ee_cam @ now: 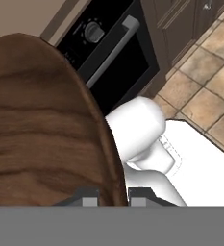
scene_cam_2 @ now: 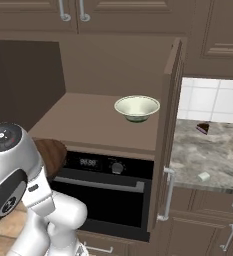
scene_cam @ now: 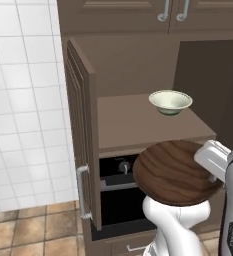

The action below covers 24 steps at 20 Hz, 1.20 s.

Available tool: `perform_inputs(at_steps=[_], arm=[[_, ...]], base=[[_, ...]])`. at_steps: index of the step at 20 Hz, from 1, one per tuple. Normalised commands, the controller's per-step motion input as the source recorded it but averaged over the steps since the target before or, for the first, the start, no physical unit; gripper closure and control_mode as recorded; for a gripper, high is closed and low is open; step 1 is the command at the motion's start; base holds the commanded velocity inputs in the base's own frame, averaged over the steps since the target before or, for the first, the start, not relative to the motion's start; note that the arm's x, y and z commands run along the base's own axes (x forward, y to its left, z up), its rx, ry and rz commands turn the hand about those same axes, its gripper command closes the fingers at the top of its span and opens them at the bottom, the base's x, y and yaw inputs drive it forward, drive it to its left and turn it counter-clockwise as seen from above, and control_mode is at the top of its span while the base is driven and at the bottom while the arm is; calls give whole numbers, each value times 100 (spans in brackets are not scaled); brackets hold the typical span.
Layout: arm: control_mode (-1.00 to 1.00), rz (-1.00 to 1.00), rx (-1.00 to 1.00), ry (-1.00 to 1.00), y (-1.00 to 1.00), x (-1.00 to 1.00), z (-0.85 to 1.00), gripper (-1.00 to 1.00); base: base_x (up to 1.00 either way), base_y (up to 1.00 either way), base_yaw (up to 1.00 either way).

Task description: Pick both bowls and place them on the counter. Then place the cream cheese stick in one bowl and place the marshmallow in the other bowl.

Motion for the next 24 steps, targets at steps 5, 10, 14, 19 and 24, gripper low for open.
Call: perform_inputs(at_steps=[5, 10, 14, 19, 24], arm=[[100, 0, 0, 0, 0, 0, 0, 100], [100, 0, 0, 0, 0, 0, 0, 100], [100, 0, 0, 0, 0, 0, 0, 100], [100, 0, 0, 0, 0, 0, 0, 100], [100, 0, 0, 0, 0, 0, 0, 100]], base=[[-54, -8, -7], [-67, -5, -9], [-69, -11, -15], [-43, -52, -28], [-23, -86, -29]])
